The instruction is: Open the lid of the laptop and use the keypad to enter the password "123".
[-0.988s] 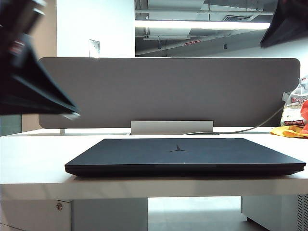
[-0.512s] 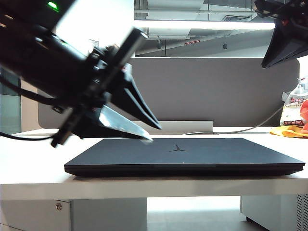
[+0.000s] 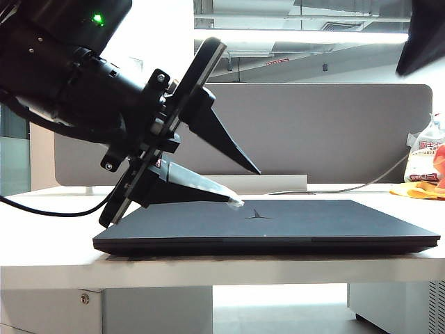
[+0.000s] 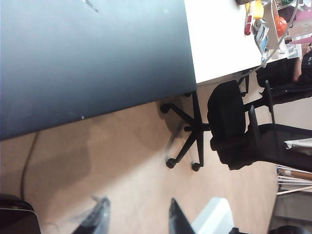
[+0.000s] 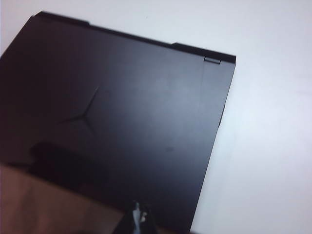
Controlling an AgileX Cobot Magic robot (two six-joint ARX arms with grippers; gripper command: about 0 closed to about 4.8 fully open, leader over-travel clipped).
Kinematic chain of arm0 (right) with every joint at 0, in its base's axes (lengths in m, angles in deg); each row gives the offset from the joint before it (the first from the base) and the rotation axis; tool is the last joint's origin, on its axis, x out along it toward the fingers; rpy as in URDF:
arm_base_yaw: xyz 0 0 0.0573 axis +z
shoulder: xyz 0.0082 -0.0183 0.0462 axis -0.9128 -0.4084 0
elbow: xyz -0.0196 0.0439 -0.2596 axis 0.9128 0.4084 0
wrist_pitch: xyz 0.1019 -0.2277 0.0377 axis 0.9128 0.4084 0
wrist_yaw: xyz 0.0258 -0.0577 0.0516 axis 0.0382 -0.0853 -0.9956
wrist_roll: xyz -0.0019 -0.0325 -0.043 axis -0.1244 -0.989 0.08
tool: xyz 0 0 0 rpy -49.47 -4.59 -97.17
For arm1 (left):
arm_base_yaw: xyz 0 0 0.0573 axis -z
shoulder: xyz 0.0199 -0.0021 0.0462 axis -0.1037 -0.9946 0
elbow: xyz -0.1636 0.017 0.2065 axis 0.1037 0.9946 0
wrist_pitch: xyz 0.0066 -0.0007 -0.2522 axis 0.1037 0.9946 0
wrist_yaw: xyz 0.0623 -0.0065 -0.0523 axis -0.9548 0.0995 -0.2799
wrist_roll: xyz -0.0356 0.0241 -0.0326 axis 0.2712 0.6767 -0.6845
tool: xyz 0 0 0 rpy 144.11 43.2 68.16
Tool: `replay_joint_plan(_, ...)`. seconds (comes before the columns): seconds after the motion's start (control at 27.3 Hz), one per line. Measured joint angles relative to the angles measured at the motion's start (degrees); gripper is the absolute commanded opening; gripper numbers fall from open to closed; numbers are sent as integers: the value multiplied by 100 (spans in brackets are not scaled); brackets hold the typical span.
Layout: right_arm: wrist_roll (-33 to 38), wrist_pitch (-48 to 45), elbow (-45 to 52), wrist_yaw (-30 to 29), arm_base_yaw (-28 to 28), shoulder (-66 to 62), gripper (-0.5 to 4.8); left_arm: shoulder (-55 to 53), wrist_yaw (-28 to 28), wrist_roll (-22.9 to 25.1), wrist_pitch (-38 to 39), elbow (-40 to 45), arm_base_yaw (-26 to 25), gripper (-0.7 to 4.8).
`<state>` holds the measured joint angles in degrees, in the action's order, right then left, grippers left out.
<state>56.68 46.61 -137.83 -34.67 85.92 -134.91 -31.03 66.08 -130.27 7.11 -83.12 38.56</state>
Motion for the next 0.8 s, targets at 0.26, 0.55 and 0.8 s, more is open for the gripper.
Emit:
replay_joint_plan(0.26,87,848,-629,-184,372,844,-5,-297,42,-258,-232,0,179,193)
replay_joint_plan(0.55,299,1755,-715,-208,505,1342,-5,-778,94,-767,-1110,0,352,193)
replay_joint_plan(0.8,310,2050,-715,-490,503,1342,-5,-1071,142,-1060,-1482,-7,352,193)
